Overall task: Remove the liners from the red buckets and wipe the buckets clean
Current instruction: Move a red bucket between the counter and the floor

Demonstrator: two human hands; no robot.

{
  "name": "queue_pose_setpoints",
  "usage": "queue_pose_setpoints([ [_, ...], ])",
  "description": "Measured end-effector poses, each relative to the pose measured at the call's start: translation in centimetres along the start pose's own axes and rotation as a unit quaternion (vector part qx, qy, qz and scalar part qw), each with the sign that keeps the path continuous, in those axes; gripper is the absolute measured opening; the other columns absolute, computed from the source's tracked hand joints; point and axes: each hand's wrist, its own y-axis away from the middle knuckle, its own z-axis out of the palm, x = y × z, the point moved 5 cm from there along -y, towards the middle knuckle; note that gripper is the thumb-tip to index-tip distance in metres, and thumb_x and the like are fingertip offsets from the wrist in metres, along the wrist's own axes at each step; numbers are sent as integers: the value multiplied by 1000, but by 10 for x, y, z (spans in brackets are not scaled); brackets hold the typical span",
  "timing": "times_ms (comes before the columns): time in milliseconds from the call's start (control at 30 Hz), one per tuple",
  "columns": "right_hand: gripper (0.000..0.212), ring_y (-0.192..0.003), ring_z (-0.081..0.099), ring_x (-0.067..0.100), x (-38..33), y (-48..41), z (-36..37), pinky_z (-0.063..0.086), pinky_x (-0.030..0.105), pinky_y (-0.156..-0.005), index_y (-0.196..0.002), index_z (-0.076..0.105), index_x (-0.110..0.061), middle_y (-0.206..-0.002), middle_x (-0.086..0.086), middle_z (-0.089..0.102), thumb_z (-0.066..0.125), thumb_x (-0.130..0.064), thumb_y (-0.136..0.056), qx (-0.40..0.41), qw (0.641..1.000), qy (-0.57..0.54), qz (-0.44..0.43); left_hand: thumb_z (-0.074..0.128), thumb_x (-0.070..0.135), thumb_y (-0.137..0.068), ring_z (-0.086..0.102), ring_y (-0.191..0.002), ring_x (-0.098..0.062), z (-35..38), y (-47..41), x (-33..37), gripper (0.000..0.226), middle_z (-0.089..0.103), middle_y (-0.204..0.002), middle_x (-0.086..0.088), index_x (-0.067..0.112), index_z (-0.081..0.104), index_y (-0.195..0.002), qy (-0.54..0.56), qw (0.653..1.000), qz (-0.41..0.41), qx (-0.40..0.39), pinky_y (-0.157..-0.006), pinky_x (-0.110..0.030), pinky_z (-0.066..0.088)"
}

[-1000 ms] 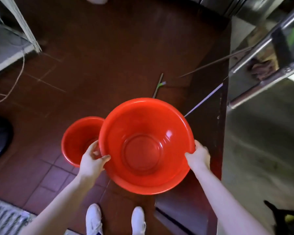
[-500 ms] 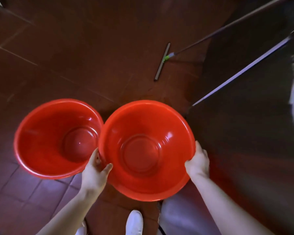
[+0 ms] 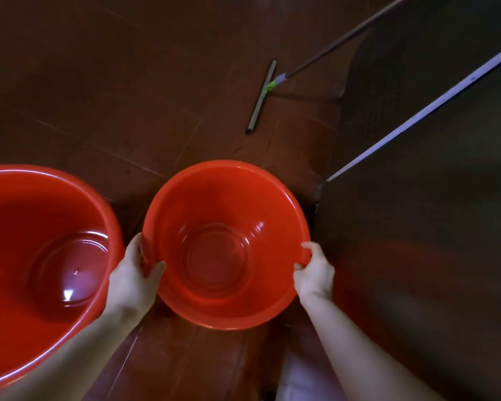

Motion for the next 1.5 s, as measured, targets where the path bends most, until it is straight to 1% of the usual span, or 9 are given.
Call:
queue_pose_setpoints([
  [167,50,-119,59,27,-5,-22,25,47,32,-96,-130,58,-23,-135,5,59,60,3,-87,23,999,-24,-41,66,25,-90,56,-120,-35,13,-24,-6,73,55,-138,-11,31,25,-150,8,1000,-7,5,-96,-41,43],
  [300,56,-138,41,24,-27,-51,30,35,30,-109,-144,44,-27,-160,-3,26,57,-6,-94,-43,993,-6,-107,59,29,-93,58,-118,-34,20,-57,-1,74,52,-142,-4,45,14,-150,81,994,-47,-57,-102,-47,45],
  [433,61,-143,31,27,-48,-69,28,35,37,-110,-152,24,-34,-164,-9,4,53,-28,-98,-131,981,67,-125,61,23,-88,61,-101,-26,7,-68,12,79,57,-133,-3,43,16,-150,51,995,-72,-55,-80,-35,50],
  [600,48,-140,34,25,-57,-28,22,30,39,-115,-144,43,-24,-157,0,29,50,-32,-98,-55,942,199,-266,61,11,-86,35,-138,-35,-4,-22,37,71,34,-149,-20,17,31,-149,-96,993,60,-21,-110,-42,33],
  [733,23,-102,57,26,-54,36,22,46,38,-89,-109,67,-20,-109,2,59,54,-27,-91,-30,874,243,-420,63,-5,-77,53,-114,-38,-5,32,30,60,44,-129,-15,4,51,-134,-156,972,173,-26,-94,-45,48],
  [800,24,-100,57,25,-45,55,29,47,37,-89,-110,67,-21,-107,1,60,57,-28,-90,-64,854,254,-450,66,-1,-79,48,-127,-35,4,46,19,63,44,-141,-14,3,49,-139,-196,959,190,-74,-104,-44,44],
  [967,39,-116,53,25,-31,51,38,43,37,-102,-131,57,-21,-127,1,56,54,-17,-92,-123,838,275,-455,58,24,-93,3,-149,-17,26,53,12,77,14,-161,-6,16,12,-155,-252,931,229,-134,-120,-29,4],
  [1200,58,-145,26,18,-29,8,34,9,32,-123,-145,40,-24,-149,0,41,42,0,-92,-137,842,292,-433,48,41,-96,-12,-149,-15,43,31,32,84,-2,-163,4,29,-16,-151,-311,914,198,-171,-122,-38,8],
  [1500,70,-151,3,15,-18,2,20,4,40,-123,-155,11,-30,-163,-4,13,46,-16,-96,-150,840,347,-390,43,41,-97,-7,-150,-19,57,26,71,69,-4,-164,0,28,9,-156,-331,911,200,-146,-122,-39,10],
])
